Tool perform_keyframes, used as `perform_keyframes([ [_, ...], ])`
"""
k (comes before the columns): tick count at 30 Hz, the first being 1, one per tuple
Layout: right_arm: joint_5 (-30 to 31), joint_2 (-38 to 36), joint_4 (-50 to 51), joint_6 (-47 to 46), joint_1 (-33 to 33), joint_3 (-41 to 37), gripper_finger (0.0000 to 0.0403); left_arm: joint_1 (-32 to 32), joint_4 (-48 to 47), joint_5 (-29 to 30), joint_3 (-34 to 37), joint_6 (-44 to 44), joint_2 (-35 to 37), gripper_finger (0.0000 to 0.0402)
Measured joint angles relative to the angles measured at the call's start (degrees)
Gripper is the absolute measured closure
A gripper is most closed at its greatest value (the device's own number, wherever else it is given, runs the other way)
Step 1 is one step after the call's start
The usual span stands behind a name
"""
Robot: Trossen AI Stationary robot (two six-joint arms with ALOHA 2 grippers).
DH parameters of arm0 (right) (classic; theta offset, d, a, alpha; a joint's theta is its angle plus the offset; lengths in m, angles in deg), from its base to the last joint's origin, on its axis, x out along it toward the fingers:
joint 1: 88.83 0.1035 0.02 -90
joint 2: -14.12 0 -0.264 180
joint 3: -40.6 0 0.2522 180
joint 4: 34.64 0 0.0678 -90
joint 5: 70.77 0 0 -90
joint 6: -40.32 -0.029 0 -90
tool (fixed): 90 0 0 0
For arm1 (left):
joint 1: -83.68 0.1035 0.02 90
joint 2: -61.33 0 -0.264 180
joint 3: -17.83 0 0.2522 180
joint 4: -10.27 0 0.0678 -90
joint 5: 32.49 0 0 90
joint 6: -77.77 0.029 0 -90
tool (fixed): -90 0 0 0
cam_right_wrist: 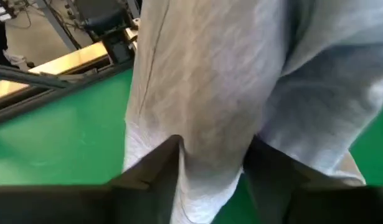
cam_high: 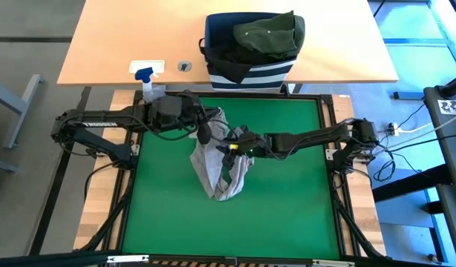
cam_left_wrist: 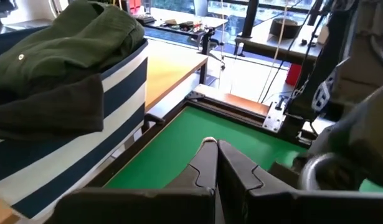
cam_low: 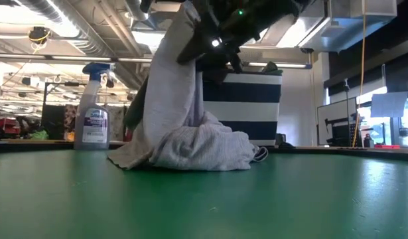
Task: Fold Laundry from Bin
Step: Fold the gray shirt
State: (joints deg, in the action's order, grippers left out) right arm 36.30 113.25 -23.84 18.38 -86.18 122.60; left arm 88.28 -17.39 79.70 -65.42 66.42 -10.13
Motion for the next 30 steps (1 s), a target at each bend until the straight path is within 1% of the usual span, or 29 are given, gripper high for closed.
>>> perform_keyframes([
  [1,0.34,-0.04,-0.01,0.88,-0.04,0.08,0.0284,0.00,-0.01,-0.26,0.00,0.35,0.07,0.0401],
  [3,-0.39,-1.67,2.72,2.53,-0.06,-0.01,0.0350,0.00,0.20,-0.50,0.00,1.72,0.45,0.0401],
  [4,-0.60,-2.95,3.76,3.75,-0.06,-0.05,0.0376,0.00,0.14,-0.44,0.00,2.67,0.90,0.0401],
  [5,-0.92,-4.71,4.46,4.90,-0.05,-0.05,0.0387,0.00,0.20,-0.33,-0.01,3.23,1.17,0.0401],
  [8,-3.09,-12.76,10.30,5.78,-0.02,0.43,0.0382,0.00,-2.57,0.42,-1.54,4.43,2.61,0.0401],
  [11,-6.09,-20.82,19.73,5.99,-0.06,2.52,0.0396,0.04,-5.50,0.97,-3.94,4.89,3.61,0.0401],
  [13,-7.42,-25.39,24.43,6.35,-0.06,4.81,0.0397,0.03,-6.90,0.88,-5.06,6.02,4.20,0.0401],
  [16,-9.45,-30.82,30.18,6.37,-0.05,7.98,0.0396,-0.04,-5.92,0.59,-5.73,7.52,4.49,0.0401],
  [19,-12.39,-34.02,33.06,6.35,-0.06,10.32,0.0399,-0.04,-6.16,0.38,-5.70,8.87,4.68,0.0401],
  [23,-16.09,-36.18,33.28,5.91,-0.08,12.69,0.0399,-0.04,-6.08,-1.23,-5.70,10.45,4.68,0.0401],
  [27,-16.73,-36.75,33.11,5.93,-0.06,13.57,0.0399,0.02,-6.16,-3.44,-5.68,10.67,4.61,0.0401],
  [30,-16.73,-36.37,33.51,5.94,-0.06,13.54,0.0400,0.00,-6.15,-3.75,-5.68,10.92,4.55,0.0401],
])
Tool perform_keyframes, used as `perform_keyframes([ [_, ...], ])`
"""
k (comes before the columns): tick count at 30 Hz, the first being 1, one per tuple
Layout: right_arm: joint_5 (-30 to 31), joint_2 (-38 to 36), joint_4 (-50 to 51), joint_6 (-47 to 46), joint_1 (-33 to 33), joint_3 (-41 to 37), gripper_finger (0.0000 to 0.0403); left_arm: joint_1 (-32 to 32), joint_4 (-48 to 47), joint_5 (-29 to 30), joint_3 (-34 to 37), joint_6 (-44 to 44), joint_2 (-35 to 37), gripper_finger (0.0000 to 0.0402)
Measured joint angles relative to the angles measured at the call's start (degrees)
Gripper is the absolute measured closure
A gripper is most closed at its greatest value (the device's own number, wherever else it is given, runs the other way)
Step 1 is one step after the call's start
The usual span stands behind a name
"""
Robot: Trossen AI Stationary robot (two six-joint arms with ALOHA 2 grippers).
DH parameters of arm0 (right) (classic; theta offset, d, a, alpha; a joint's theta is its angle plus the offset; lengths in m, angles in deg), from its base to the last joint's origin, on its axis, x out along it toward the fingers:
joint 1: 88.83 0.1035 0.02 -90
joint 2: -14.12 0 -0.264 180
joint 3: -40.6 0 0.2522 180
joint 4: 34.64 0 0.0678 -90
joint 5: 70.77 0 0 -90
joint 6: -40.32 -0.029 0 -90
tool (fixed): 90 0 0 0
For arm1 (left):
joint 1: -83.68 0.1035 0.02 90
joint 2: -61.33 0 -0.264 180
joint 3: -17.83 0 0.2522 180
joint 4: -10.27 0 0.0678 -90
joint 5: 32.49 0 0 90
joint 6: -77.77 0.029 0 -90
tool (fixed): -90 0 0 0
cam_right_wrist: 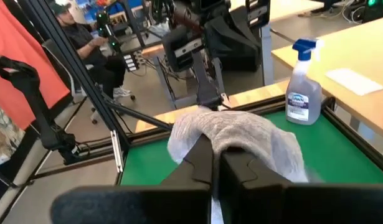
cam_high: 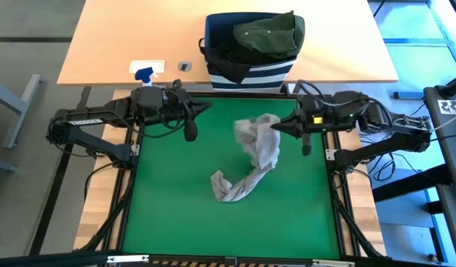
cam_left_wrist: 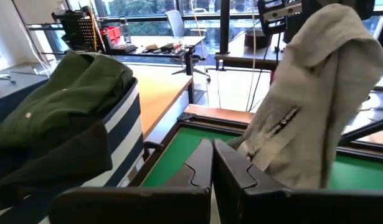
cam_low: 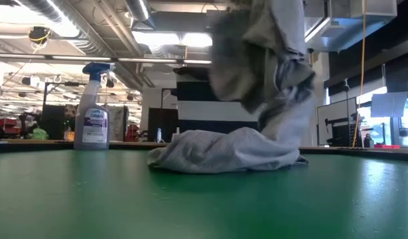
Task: Fold Laundry from Bin
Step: Fold the gray shirt
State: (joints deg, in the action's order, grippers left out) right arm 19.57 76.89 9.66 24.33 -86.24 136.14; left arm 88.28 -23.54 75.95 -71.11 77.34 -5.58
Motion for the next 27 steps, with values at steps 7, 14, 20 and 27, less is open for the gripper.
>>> perform_keyframes([
  [7,0.02,0.37,-0.35,0.22,0.00,0.00,0.0400,0.00,-0.81,-1.67,0.02,0.79,0.00,0.0392],
  [14,-0.28,0.43,-0.39,-0.04,0.00,-0.01,0.0401,1.24,-8.27,-1.19,0.02,-1.38,-0.16,0.0319],
  [20,-1.05,1.64,-0.62,-0.11,0.00,-0.01,0.0400,3.22,-16.30,-1.70,0.13,-4.46,-1.75,0.0260],
  [27,0.30,6.46,-0.92,0.78,0.00,-0.02,0.0400,2.91,-13.06,-14.29,0.13,-6.87,-4.91,0.0236],
])
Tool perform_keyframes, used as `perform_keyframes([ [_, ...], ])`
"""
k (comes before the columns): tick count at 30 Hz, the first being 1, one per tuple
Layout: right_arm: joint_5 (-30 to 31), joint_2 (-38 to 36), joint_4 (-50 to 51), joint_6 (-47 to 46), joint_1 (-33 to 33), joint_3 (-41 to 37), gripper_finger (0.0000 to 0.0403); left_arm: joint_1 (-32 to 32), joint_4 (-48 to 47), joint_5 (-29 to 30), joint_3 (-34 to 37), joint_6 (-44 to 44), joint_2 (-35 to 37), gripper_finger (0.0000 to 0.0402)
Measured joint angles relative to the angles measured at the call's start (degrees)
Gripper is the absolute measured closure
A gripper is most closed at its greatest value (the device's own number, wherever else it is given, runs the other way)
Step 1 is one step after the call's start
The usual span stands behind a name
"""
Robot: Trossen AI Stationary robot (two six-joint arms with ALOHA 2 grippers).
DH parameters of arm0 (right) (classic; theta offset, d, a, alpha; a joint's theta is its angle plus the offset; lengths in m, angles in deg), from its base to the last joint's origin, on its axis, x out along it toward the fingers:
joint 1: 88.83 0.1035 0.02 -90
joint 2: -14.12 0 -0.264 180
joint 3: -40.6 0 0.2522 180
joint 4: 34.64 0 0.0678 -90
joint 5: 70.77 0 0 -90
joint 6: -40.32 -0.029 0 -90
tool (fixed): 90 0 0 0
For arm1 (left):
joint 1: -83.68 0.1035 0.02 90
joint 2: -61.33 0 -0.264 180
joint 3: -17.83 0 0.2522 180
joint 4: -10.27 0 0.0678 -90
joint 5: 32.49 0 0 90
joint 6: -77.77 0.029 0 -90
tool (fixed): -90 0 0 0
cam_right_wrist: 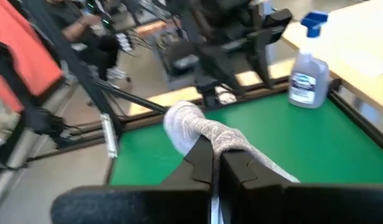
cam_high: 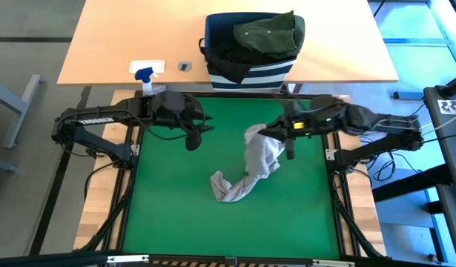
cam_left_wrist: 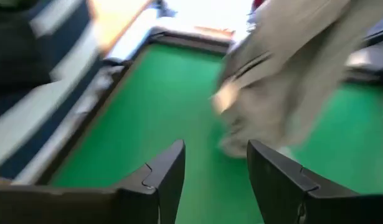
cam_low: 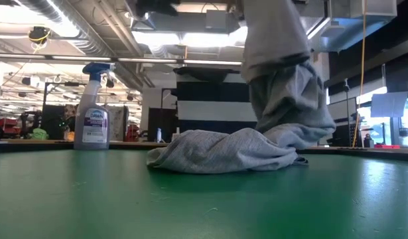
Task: Fold Laundry from Bin
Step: Fold the gray shirt
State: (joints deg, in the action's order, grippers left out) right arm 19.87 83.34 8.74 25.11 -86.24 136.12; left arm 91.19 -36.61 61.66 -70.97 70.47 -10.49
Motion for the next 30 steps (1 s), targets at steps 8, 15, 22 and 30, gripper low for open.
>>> perform_keyframes([
  [8,5.64,5.60,-3.51,4.35,0.02,0.00,0.0399,-3.18,10.42,-3.87,0.00,-6.09,-1.11,0.0235],
  [15,3.70,8.12,-9.63,6.92,0.02,-0.02,0.0398,-4.25,9.99,-2.91,-0.01,-6.80,-2.31,0.0235],
  [22,-12.26,5.81,-13.12,2.79,0.00,-0.07,0.0398,-4.57,3.18,2.39,0.00,-1.88,-2.80,0.0235],
  [30,-28.40,1.35,-15.74,-9.88,0.11,0.02,0.0398,-6.07,7.97,1.92,3.29,3.41,-5.67,0.0235],
])
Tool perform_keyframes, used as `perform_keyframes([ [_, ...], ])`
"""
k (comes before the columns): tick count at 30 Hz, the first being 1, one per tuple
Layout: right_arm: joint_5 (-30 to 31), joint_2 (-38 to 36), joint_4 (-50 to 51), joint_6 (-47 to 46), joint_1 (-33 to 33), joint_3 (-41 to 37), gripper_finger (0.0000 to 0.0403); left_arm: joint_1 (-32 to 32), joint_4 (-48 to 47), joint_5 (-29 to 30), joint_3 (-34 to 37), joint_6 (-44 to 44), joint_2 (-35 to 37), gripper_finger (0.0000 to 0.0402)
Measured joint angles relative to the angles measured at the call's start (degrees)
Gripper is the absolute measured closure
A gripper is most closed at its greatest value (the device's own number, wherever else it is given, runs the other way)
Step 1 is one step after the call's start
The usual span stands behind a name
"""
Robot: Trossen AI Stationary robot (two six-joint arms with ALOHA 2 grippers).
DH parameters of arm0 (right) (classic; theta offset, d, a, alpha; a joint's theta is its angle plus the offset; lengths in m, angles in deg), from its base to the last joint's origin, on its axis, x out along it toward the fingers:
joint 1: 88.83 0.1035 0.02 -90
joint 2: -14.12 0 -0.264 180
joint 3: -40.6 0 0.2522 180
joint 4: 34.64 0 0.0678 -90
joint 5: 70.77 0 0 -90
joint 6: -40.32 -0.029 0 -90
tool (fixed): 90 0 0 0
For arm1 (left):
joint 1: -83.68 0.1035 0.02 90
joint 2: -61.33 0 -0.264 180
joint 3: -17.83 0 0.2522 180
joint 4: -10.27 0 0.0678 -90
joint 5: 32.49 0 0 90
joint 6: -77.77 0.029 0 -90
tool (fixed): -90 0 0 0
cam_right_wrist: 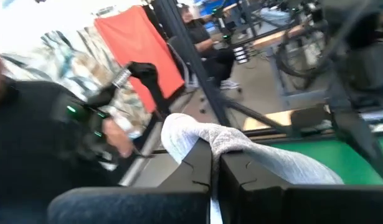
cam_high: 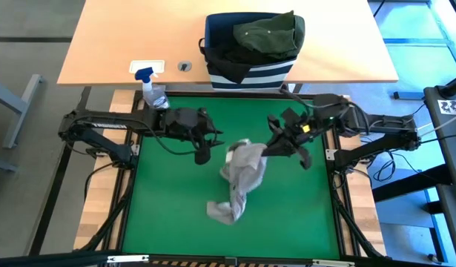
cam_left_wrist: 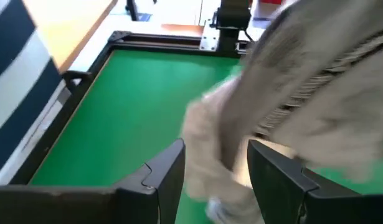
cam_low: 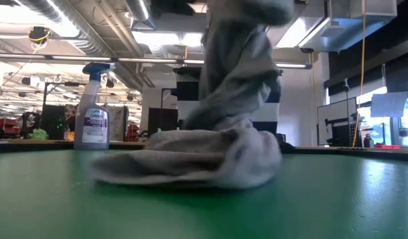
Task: Fold Laundry from Bin
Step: Fold the gray shirt
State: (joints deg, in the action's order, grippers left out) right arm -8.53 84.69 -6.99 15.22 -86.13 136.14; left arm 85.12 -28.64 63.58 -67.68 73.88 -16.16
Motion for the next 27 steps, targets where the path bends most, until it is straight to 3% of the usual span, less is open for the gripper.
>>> perform_keyframes([
  [6,-0.86,-0.78,-0.31,-1.86,-0.04,0.00,0.0398,-0.01,8.36,-6.32,2.48,0.68,-5.10,0.0235],
  [14,-0.84,-0.73,-0.04,-3.09,-0.04,0.00,0.0398,-0.11,11.20,-14.62,2.45,-0.45,-12.74,0.0235],
  [27,-0.27,-0.73,-0.04,-3.18,-0.04,0.00,0.0398,-0.16,19.88,-11.68,2.37,-0.03,-15.53,0.0235],
])
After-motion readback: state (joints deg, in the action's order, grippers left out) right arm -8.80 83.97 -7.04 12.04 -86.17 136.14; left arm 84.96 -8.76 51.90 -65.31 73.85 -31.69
